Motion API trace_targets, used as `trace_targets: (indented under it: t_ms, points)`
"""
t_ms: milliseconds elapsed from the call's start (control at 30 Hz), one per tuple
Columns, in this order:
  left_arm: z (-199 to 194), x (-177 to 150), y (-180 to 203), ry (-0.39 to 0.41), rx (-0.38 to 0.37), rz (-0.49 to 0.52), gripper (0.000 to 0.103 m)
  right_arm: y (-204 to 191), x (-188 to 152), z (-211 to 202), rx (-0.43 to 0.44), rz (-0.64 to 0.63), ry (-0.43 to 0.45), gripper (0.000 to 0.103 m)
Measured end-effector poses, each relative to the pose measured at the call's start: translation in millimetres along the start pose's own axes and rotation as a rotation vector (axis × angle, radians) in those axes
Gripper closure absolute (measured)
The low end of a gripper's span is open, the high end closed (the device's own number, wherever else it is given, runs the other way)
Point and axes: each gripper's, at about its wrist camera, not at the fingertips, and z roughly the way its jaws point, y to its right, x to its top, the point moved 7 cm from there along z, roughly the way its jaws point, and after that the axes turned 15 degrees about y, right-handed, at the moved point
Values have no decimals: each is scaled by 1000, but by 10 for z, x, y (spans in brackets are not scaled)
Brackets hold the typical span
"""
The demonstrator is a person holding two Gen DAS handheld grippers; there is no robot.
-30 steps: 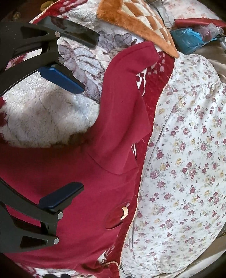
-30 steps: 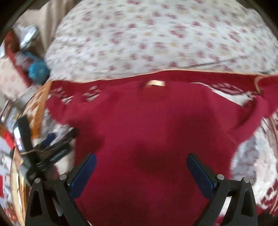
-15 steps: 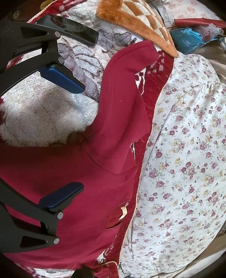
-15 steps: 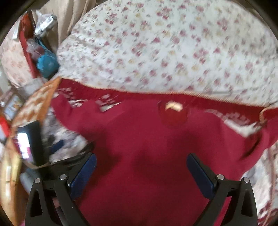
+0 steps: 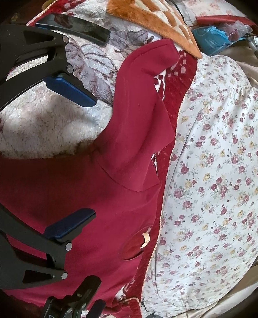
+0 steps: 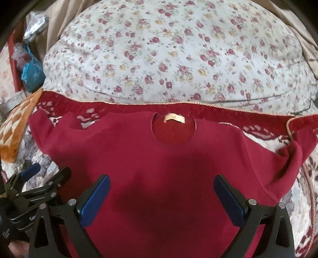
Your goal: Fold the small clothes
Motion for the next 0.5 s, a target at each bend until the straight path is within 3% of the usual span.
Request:
trace_targets:
  t_ms: [500]
  points:
    - [28,-26,91,-3,-13,19,1,123,-140,126,-24,50,-35,0]
